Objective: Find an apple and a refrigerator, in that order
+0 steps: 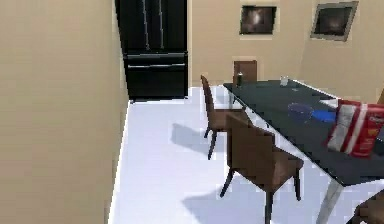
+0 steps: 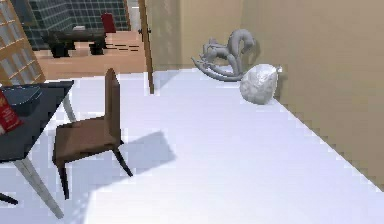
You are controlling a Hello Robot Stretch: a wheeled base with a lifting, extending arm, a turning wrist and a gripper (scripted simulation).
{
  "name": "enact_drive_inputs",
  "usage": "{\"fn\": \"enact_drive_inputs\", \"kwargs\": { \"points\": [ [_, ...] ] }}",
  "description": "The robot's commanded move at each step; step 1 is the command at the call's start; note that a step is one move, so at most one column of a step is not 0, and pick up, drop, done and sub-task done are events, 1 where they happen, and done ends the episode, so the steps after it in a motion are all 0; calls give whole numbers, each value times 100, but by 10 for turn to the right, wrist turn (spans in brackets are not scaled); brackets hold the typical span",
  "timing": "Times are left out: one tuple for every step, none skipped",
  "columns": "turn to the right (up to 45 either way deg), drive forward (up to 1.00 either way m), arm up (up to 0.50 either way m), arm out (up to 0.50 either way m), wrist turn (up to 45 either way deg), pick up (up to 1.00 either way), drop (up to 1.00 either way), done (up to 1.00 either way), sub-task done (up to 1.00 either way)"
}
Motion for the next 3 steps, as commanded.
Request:
{"fn": "enact_drive_inputs", "kwargs": {
  "points": [
    [-90,0,0,0,0,0,0,0,0],
    [0,100,0,0,0,0,0,0,0],
    [-30,0,0,0,0,0,0,0,0]
  ]
}}
